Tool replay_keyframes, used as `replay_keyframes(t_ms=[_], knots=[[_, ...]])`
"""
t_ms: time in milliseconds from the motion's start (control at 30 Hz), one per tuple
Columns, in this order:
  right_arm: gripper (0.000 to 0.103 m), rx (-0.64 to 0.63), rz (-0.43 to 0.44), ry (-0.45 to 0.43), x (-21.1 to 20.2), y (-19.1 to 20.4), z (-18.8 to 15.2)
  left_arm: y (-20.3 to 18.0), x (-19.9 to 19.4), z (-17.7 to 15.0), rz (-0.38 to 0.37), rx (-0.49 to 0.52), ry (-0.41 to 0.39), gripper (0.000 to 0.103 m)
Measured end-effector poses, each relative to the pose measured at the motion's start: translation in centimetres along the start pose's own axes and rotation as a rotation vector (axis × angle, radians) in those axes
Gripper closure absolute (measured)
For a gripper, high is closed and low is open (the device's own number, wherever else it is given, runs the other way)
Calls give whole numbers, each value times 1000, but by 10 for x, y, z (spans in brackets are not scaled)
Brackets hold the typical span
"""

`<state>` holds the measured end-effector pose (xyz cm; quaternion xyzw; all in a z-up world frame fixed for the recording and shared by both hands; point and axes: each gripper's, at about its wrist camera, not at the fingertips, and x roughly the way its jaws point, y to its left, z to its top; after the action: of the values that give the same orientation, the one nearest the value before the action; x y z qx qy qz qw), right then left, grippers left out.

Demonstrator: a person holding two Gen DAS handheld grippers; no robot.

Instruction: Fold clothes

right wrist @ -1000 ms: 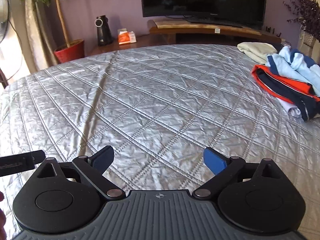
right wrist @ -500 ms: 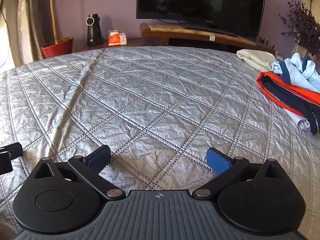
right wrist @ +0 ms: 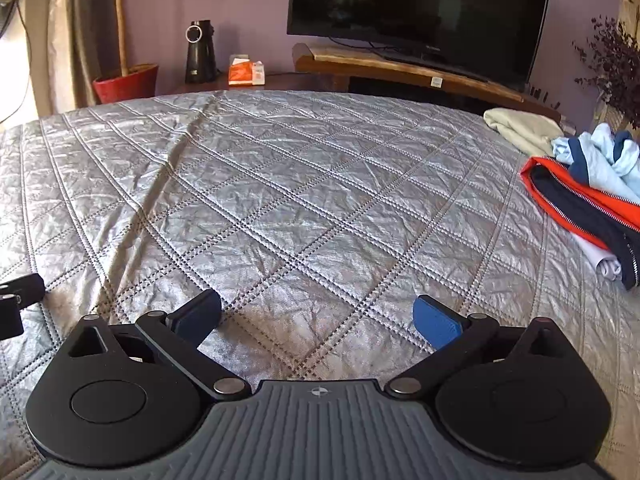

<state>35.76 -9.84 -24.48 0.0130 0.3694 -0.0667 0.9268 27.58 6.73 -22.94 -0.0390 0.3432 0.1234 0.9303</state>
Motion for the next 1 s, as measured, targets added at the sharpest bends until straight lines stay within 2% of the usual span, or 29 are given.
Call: replay_keyframes(t_ms=[133, 233, 467, 600, 733, 1000], knots=[[0, -2, 0, 7, 2, -1, 5, 6, 2, 2, 0, 0, 0, 0], [0, 34, 38, 29, 4, -3, 5, 4, 1, 2, 1, 0, 0, 0], [0, 65, -17, 37, 2, 5, -1, 6, 4, 5, 1, 0, 0, 0], [0, 74, -32, 75, 2, 6, 4, 7, 4, 6, 1, 1, 0, 0], [0, 87, -66, 67, 0, 11, 2, 8, 4, 6, 1, 0, 0, 0], [0, 27, -54, -1, 1, 13, -2, 9, 4, 6, 0, 1, -1, 0]])
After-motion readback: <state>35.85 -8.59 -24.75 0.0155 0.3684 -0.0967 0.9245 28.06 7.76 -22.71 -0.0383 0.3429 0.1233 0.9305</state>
